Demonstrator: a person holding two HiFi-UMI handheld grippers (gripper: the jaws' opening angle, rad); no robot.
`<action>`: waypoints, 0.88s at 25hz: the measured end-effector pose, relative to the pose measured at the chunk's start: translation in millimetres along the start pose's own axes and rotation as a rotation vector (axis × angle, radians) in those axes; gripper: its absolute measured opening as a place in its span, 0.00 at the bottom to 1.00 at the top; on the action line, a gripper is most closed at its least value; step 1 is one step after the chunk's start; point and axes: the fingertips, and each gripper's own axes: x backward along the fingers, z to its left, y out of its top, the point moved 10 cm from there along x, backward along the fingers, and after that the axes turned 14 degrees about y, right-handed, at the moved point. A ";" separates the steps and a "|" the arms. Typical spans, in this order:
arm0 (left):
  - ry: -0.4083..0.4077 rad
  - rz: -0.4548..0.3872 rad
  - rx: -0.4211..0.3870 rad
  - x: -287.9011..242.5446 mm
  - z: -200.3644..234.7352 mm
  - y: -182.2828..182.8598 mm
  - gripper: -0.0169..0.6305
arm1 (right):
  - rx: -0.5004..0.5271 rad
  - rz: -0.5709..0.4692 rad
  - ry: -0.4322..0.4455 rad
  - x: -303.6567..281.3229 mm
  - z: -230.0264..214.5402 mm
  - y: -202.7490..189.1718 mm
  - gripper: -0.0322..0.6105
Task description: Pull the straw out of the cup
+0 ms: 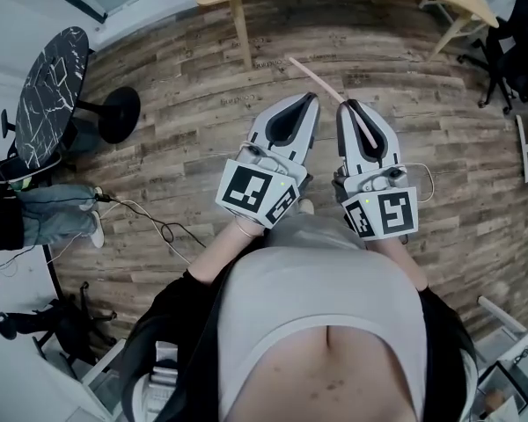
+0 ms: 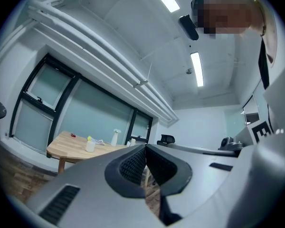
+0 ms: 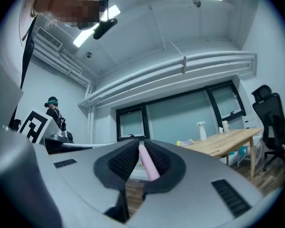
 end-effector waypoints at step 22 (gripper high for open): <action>-0.034 0.000 -0.019 33.4 -22.2 10.0 0.03 | 0.024 -0.013 -0.011 26.4 36.7 16.3 0.13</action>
